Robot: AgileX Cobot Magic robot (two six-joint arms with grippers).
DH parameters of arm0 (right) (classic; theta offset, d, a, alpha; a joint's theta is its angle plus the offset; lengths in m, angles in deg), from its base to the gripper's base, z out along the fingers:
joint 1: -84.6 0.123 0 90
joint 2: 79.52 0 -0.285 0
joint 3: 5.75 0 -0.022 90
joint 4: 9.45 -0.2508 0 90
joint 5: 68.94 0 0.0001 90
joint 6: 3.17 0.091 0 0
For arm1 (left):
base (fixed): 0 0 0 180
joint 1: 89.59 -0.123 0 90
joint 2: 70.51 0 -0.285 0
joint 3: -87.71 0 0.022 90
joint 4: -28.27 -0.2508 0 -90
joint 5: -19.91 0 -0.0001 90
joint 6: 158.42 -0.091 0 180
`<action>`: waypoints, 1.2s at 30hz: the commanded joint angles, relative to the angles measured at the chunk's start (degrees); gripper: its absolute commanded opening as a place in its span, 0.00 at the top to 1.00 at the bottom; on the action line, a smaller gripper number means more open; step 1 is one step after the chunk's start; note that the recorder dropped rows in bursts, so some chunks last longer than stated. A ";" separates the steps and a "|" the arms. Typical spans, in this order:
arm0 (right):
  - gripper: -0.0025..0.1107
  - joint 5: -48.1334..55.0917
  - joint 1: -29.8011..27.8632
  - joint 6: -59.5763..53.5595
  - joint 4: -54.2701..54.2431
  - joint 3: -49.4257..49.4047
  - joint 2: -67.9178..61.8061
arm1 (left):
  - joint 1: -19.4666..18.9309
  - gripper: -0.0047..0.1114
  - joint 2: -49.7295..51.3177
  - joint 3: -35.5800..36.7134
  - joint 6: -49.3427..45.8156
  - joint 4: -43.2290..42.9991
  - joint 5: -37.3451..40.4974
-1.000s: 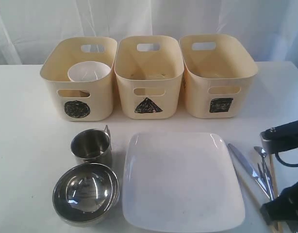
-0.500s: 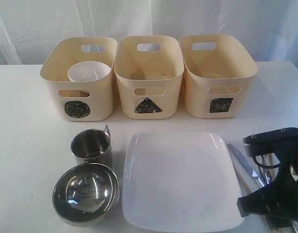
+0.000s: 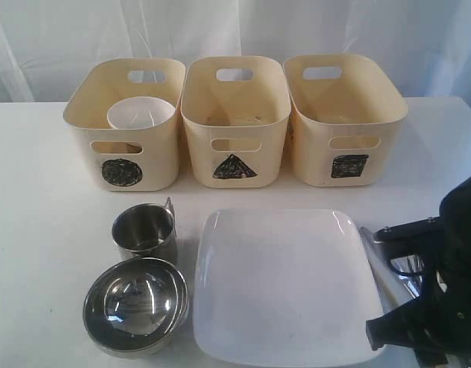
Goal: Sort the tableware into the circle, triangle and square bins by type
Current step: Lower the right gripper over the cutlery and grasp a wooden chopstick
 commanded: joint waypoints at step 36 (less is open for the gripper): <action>0.68 -9.61 -3.89 0.21 0.41 -6.19 -0.99 | 0.05 0.96 -0.27 0.23 -0.05 0.19 -0.21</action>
